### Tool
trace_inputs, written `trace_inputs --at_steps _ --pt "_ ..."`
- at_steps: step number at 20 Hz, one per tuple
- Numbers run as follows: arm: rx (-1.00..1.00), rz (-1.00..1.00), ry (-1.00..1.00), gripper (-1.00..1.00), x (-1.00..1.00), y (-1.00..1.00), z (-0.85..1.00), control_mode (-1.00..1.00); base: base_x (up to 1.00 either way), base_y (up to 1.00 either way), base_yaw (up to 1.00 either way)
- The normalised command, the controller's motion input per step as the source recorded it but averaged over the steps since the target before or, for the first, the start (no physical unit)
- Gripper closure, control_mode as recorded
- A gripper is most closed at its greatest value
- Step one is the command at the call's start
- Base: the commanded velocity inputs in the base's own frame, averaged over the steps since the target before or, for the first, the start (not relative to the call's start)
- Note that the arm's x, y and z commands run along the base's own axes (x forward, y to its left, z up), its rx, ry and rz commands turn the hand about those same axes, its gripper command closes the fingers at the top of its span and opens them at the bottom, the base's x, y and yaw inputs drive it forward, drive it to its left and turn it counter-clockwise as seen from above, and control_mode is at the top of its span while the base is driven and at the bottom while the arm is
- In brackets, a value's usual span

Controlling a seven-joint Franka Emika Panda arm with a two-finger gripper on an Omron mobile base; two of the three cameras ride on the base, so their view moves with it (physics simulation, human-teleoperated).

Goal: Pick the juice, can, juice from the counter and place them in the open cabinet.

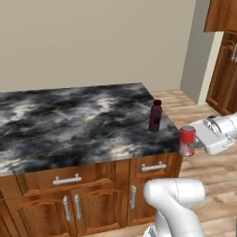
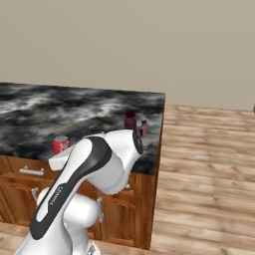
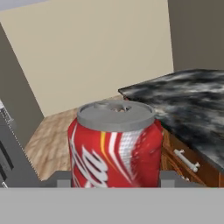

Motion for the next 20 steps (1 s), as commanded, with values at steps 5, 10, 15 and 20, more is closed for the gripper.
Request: trace_inputs --at_steps 5,10,15,20 --pt "0.00 0.00 0.00 1.00 0.00 0.00 0.00 1.00 -0.25 -0.29 -0.15" --pt "0.00 0.00 0.00 1.00 0.00 0.00 0.00 1.00 -0.02 -0.64 -0.09" --pt "0.00 0.00 0.00 1.00 0.00 0.00 0.00 1.00 0.01 -0.69 0.00" --pt "0.00 0.00 0.00 1.00 0.00 0.00 0.00 1.00 0.06 -0.69 0.00"
